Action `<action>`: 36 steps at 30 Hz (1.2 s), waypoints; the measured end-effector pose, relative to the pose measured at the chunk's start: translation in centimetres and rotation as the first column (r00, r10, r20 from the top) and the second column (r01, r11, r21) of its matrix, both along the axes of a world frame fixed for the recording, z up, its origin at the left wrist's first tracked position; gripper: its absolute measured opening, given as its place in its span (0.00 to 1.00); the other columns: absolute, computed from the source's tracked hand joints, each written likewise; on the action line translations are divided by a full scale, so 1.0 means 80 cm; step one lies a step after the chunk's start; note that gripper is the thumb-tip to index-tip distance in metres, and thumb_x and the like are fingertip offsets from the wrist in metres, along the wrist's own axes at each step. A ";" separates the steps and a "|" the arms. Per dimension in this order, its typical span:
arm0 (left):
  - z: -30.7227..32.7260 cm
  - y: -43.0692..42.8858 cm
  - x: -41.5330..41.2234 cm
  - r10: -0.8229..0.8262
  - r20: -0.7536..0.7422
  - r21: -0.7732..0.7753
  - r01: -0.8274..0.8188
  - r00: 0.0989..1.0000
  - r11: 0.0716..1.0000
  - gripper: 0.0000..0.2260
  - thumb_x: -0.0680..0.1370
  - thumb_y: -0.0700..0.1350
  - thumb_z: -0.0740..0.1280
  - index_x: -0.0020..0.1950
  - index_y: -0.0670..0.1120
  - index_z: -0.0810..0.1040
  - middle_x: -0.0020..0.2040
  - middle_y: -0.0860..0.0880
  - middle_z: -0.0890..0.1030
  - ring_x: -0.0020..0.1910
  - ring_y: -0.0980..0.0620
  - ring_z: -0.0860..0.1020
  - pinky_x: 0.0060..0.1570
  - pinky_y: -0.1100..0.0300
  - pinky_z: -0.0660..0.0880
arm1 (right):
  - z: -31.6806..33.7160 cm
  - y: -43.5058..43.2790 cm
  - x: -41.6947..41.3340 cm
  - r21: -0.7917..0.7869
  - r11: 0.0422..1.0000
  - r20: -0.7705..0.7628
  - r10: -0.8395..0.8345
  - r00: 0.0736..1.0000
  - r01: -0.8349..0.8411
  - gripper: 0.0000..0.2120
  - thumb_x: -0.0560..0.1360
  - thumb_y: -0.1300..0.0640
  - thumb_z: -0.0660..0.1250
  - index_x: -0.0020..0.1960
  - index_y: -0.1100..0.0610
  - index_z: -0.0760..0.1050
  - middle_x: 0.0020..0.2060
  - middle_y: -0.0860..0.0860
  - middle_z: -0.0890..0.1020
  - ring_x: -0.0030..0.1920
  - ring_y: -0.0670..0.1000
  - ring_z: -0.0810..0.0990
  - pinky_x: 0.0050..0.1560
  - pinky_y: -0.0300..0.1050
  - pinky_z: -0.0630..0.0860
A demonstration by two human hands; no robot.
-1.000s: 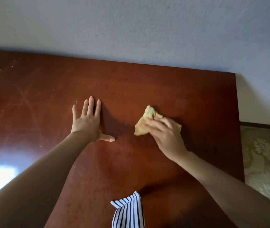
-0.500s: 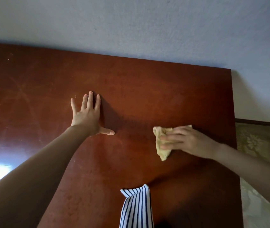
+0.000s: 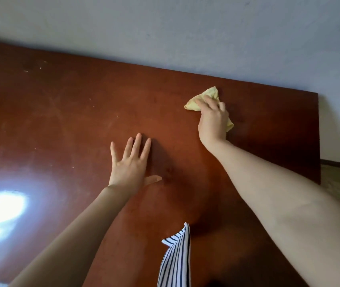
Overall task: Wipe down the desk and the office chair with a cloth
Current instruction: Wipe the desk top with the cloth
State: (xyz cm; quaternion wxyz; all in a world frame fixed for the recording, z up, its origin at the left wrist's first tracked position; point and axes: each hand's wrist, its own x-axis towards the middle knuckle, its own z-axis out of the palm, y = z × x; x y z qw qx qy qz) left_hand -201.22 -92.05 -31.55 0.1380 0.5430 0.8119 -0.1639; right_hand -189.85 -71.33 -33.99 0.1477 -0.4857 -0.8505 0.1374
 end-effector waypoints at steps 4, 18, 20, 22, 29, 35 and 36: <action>-0.001 -0.032 0.021 0.014 0.016 -0.023 -0.014 1.000 1.000 0.51 0.69 0.74 0.55 0.77 0.47 0.34 0.78 0.45 0.37 0.77 0.45 0.41 0.70 0.35 0.40 | -0.006 -0.044 -0.010 -0.021 0.989 0.017 0.149 0.989 -0.148 0.26 0.75 0.71 0.58 0.67 0.50 0.73 0.67 0.49 0.73 0.59 0.58 0.71 0.61 0.52 0.66; 0.011 -0.071 0.097 0.048 0.058 -0.231 -0.034 0.997 0.972 0.63 0.61 0.76 0.62 0.74 0.41 0.28 0.75 0.38 0.32 0.75 0.39 0.36 0.69 0.35 0.40 | -0.011 -0.182 0.196 0.092 0.572 -0.008 0.819 0.574 -0.815 0.22 0.70 0.71 0.68 0.59 0.52 0.80 0.60 0.50 0.79 0.56 0.56 0.79 0.59 0.54 0.74; 0.010 -0.070 0.101 0.043 0.028 -0.239 -0.035 0.999 0.970 0.64 0.60 0.77 0.62 0.73 0.40 0.28 0.75 0.37 0.33 0.75 0.38 0.37 0.70 0.35 0.40 | -0.007 -0.172 0.236 0.090 0.502 0.057 0.859 0.508 -0.860 0.23 0.71 0.69 0.63 0.61 0.50 0.79 0.62 0.49 0.78 0.57 0.54 0.79 0.59 0.52 0.74; 0.009 -0.069 0.103 0.034 0.013 -0.246 -0.030 0.999 0.969 0.65 0.60 0.77 0.62 0.73 0.39 0.28 0.75 0.36 0.33 0.75 0.36 0.37 0.70 0.35 0.40 | 0.000 -0.152 0.268 0.082 0.457 0.107 0.879 0.464 -0.885 0.24 0.72 0.68 0.60 0.63 0.49 0.77 0.63 0.47 0.77 0.58 0.52 0.78 0.59 0.51 0.75; 0.004 -0.069 0.110 0.020 -0.007 -0.240 -0.021 1.000 0.971 0.65 0.60 0.77 0.62 0.73 0.37 0.29 0.75 0.34 0.35 0.75 0.35 0.39 0.71 0.36 0.43 | 0.014 -0.062 0.280 0.041 0.601 0.125 0.790 0.600 -0.799 0.28 0.62 0.75 0.75 0.59 0.55 0.80 0.59 0.53 0.80 0.52 0.58 0.81 0.55 0.56 0.78; 0.003 -0.068 0.113 0.014 -0.004 -0.246 -0.015 1.000 0.969 0.65 0.60 0.77 0.62 0.72 0.37 0.27 0.75 0.34 0.34 0.75 0.35 0.39 0.71 0.36 0.42 | 0.018 0.013 0.230 -0.122 0.905 0.077 0.418 0.905 -0.407 0.20 0.76 0.68 0.64 0.65 0.53 0.75 0.66 0.51 0.74 0.62 0.56 0.70 0.62 0.56 0.72; 0.003 -0.069 0.113 0.013 -0.002 -0.242 -0.013 1.000 0.970 0.65 0.60 0.77 0.62 0.71 0.37 0.27 0.75 0.34 0.34 0.75 0.34 0.38 0.71 0.36 0.43 | 0.017 0.023 0.218 -0.126 0.937 0.060 0.336 0.940 -0.326 0.19 0.78 0.66 0.62 0.66 0.52 0.75 0.67 0.50 0.73 0.63 0.56 0.69 0.64 0.55 0.70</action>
